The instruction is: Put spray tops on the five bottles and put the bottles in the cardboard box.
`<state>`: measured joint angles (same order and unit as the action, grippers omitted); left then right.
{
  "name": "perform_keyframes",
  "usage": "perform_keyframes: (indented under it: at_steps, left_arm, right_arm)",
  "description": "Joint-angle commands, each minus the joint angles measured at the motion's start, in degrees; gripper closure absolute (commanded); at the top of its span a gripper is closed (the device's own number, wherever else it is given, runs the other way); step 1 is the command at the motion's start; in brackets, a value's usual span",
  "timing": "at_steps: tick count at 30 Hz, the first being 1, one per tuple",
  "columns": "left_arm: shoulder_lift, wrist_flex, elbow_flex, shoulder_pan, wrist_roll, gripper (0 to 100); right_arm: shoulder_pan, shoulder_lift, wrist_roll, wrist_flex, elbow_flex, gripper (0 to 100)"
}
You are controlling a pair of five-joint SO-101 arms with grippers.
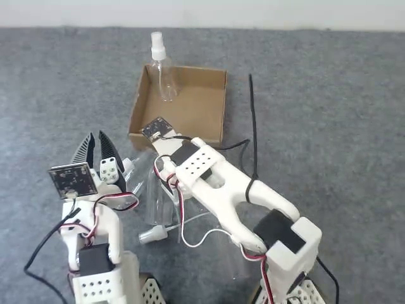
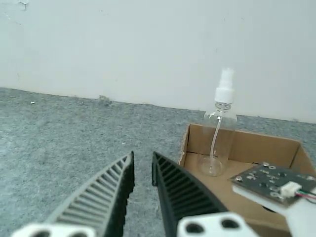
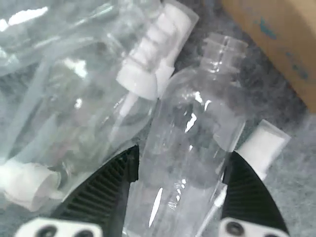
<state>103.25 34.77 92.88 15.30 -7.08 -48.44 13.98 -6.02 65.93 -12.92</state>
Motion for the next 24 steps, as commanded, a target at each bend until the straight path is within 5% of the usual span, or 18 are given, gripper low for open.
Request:
perform_keyframes:
  at_steps: [1,6,24]
  left_arm:
    - [1.14,-1.93,-0.66,0.18,0.35,94]
    - [1.14,-1.93,-0.66,0.18,0.35,94]
    - [1.14,-2.02,-0.66,0.18,0.35,94]
  right_arm:
    - [-0.57,-0.13,2.29,-0.22,3.08,80.5]
    - [-0.48,-0.22,8.62,-0.22,3.08,96.9]
    - [3.82,-11.21,8.70,8.75,2.73,97.7]
